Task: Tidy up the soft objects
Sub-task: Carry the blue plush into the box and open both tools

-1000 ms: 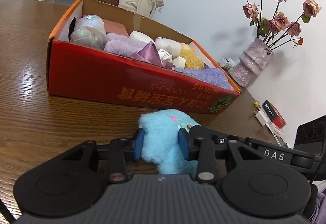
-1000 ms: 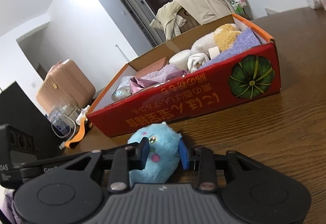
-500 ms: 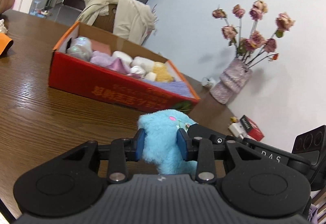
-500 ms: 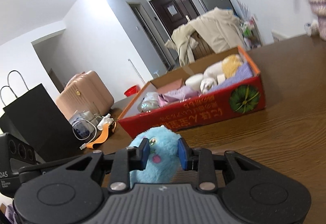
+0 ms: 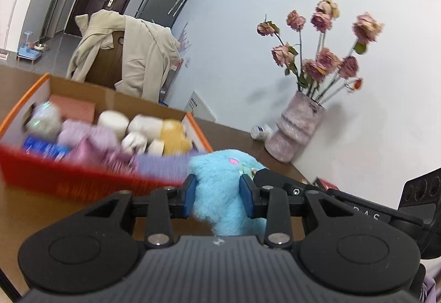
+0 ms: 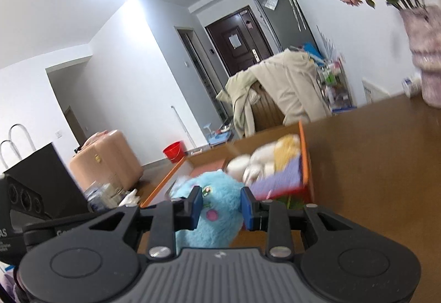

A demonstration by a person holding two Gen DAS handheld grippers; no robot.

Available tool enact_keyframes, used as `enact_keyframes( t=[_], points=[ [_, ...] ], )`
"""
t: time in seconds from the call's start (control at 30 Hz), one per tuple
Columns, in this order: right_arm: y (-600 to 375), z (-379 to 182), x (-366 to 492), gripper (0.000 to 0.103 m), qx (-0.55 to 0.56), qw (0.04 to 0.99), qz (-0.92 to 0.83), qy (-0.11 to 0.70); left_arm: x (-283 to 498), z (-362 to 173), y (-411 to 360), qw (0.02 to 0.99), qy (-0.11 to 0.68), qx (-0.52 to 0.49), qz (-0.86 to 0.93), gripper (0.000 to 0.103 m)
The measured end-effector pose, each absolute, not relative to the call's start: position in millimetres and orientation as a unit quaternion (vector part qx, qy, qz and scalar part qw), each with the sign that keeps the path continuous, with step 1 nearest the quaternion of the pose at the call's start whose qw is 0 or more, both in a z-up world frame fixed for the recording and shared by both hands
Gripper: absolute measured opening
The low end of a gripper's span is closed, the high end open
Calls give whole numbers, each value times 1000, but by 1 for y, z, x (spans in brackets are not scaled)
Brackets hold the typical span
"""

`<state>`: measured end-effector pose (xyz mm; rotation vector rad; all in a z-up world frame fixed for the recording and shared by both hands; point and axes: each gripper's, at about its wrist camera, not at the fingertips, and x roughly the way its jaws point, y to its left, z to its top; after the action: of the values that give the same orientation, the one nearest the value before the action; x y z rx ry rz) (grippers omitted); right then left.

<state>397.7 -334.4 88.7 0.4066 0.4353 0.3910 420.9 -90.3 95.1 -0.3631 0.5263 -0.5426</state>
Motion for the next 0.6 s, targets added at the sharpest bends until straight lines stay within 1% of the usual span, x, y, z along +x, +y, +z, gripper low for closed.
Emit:
enact_keyframes(
  t=[0.1, 0.23, 0.33, 0.37, 0.43, 0.47, 0.5, 0.53, 0.57, 0.6],
  points=[
    [-343, 88, 450, 29, 197, 936, 186, 226, 473, 92, -100, 909, 269, -183, -259, 34],
    [-344, 70, 517, 29, 174, 929, 178, 274, 531, 75, -114, 908, 304, -163, -237, 34],
    [-328, 59, 539, 27, 103, 932, 165, 305, 557, 58, -118, 898, 336, -153, -239, 20],
    [-323, 56, 541, 26, 80, 935, 161, 307, 560, 52, -119, 895, 345, -149, -239, 20],
    [-316, 53, 540, 25, 46, 940, 150, 304, 557, 46, -122, 902, 336, -126, -238, 20],
    [-311, 52, 540, 20, 32, 939, 149, 307, 556, 44, -124, 905, 335, -114, -235, 20],
    [-305, 50, 540, 17, 8, 939, 144, 311, 555, 43, -125, 908, 334, -109, -230, 20],
    [-297, 47, 540, 11, -25, 937, 143, 319, 555, 42, -126, 908, 334, -107, -231, 20],
    [-290, 43, 543, 3, -48, 930, 145, 334, 556, 42, -126, 906, 337, -113, -232, 19],
    [-286, 40, 545, 1, -58, 925, 149, 344, 556, 41, -126, 903, 340, -118, -233, 20]
  ],
)
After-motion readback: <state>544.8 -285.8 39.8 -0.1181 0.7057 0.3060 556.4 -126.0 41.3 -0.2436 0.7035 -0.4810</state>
